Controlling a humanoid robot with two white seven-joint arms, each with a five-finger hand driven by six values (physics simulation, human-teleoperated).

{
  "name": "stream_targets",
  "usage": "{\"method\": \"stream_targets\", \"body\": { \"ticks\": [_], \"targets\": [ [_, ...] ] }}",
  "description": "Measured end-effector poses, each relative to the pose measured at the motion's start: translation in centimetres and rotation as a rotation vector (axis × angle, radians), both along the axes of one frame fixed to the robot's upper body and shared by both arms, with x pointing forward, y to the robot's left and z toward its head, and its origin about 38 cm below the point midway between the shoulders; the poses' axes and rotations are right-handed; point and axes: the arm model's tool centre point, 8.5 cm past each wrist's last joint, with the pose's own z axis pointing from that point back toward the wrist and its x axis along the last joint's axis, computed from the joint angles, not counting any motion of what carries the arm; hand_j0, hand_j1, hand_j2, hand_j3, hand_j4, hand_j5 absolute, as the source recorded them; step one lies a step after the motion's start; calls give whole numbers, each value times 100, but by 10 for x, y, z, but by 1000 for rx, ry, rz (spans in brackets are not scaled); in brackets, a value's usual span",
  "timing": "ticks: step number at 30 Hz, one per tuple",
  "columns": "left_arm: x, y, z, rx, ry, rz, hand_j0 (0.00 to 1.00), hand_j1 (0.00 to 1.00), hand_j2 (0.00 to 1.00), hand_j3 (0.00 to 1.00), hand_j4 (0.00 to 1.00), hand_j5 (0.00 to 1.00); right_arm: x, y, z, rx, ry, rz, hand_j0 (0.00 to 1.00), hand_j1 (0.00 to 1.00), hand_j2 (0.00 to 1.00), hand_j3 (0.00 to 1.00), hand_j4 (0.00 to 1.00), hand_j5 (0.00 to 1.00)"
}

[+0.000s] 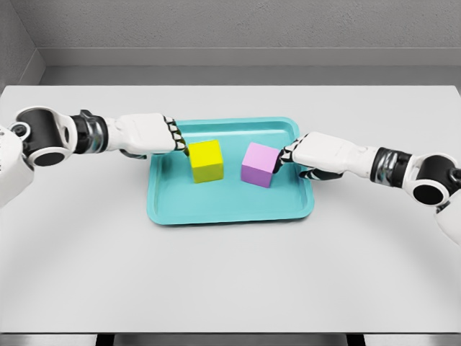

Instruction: Push two cubes

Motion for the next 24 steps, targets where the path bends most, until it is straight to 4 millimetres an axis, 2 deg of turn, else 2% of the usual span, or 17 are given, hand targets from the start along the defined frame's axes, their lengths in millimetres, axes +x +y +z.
{"method": "stream_targets", "body": {
  "ticks": [13, 19, 24],
  "targets": [
    [0, -16, 0, -14, 3, -22, 83, 83, 83, 83, 83, 83, 0, 14, 2, -3, -34, 46, 64, 64, 64, 64, 64, 64],
    [1, -12, -1, -16, 7, -10, 84, 84, 84, 84, 84, 84, 1, 12, 1, -17, -35, 43, 64, 64, 64, 64, 64, 64],
    [4, -5, 0, -14, 8, 9, 84, 84, 84, 84, 84, 84, 4, 3, -2, -33, -24, 21, 64, 64, 64, 64, 64, 64]
  ]
}}
